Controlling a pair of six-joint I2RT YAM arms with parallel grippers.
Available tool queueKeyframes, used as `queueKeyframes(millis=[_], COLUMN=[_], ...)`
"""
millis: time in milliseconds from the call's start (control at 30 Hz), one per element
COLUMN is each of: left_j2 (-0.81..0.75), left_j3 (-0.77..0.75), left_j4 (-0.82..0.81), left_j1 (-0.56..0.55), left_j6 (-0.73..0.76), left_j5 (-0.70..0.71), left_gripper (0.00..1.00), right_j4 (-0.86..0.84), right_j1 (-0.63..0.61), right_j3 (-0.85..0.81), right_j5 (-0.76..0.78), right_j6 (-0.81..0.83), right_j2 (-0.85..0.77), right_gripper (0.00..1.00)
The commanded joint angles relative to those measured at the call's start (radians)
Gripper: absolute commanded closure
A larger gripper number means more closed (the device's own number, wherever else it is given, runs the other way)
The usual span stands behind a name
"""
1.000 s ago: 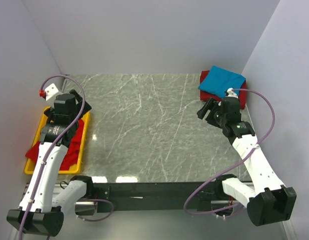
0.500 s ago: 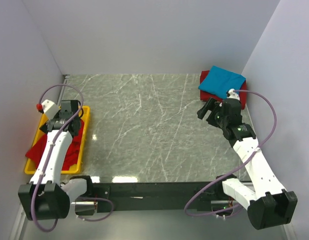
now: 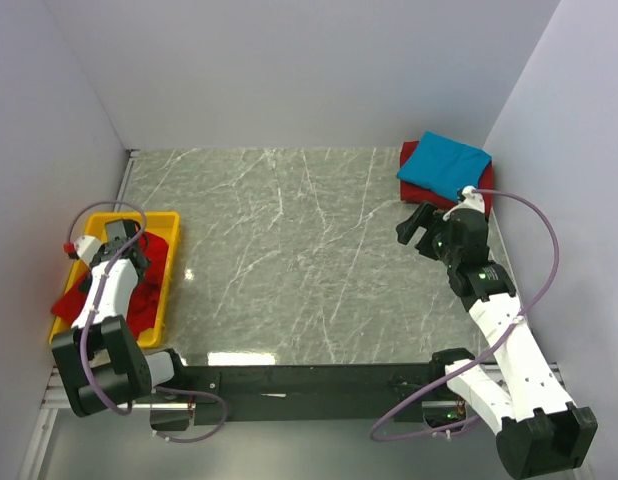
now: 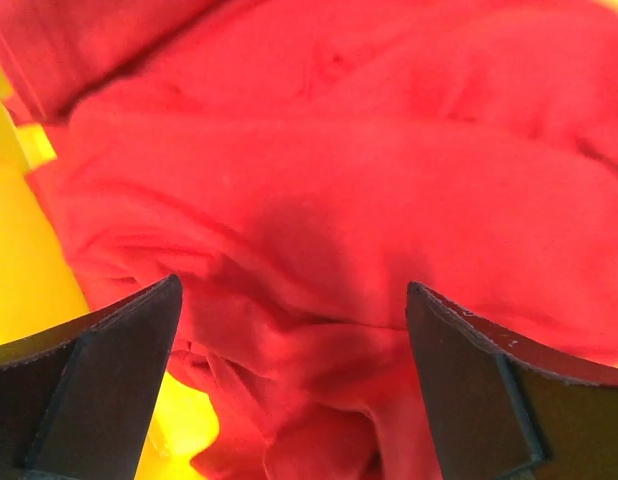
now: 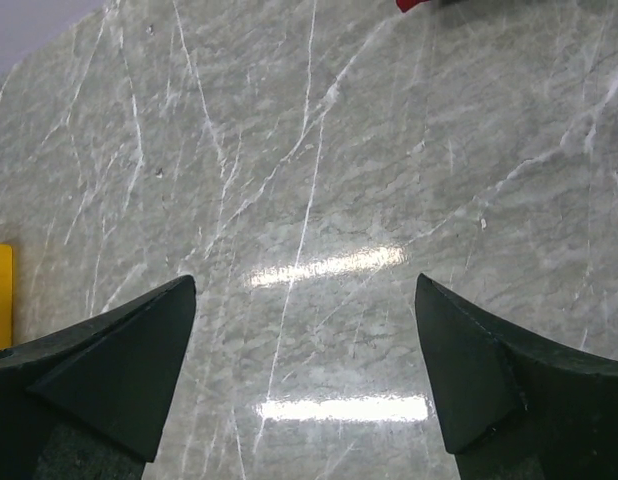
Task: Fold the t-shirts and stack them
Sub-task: Grab the tshirt from the pile
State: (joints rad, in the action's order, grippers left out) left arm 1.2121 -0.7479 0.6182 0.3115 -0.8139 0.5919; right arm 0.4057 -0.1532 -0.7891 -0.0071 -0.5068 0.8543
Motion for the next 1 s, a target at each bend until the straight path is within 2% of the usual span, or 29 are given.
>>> queueKeyframes(millis=[0,300,467,533,567,600,700,733,767,967], left_j2=[0.023,0.153,0.213,0.222,0.222,0.219,0.188,0.175,0.150,0.048], left_j3=[0.036,0.039,0.071,0.071,0.073,0.074,0.074,0.074,0.073,-0.008], left_j4=[-0.100,-0.129,-0.136,-0.141,-0.152,-0.158,-0.184,-0.193,-0.195,-0.126], left_j1=[0.014,0.024,0.026,0.026,0.026,0.028,0.026,0.026,0.026,0.026], left_j6=[-0.001,-0.008,-0.065,-0.053,-0.042,-0.033,0.008,0.024,0.024,0.050], left_j5=[-0.037,-0.125,-0.240,-0.260,-0.270,-0.286,-0.338,-0.352,-0.362,-0.345], left_gripper=[0.01,0.01,0.02,0.12,0.22,0.28,0.53,0.85,1.00,1.00], right_j4=[-0.056,-0.051,-0.061,-0.056,-0.056,-0.054,-0.051,-0.051,-0.047,-0.045], right_j1=[-0.006,-0.006,-0.008,-0.006,-0.006,-0.006,-0.008,-0.008,-0.008,-0.006], right_j3=[0.007,-0.004,0.001,-0.001,-0.001,-0.001,-0.002,-0.002,-0.004,-0.006], right_j5=[0.013,0.009,0.022,0.036,0.039,0.045,0.052,0.053,0.052,0.036], right_j6=[0.011,-0.016,-0.033,-0.033,-0.032,-0.027,-0.018,-0.018,-0.018,-0.022], right_j2=[-0.014,0.002,-0.017,-0.023,-0.024,-0.027,-0.026,-0.026,-0.020,0.008], right_gripper=[0.04,0.03,0.03,0.02,0.02,0.02,0.02,0.02,0.02,0.02])
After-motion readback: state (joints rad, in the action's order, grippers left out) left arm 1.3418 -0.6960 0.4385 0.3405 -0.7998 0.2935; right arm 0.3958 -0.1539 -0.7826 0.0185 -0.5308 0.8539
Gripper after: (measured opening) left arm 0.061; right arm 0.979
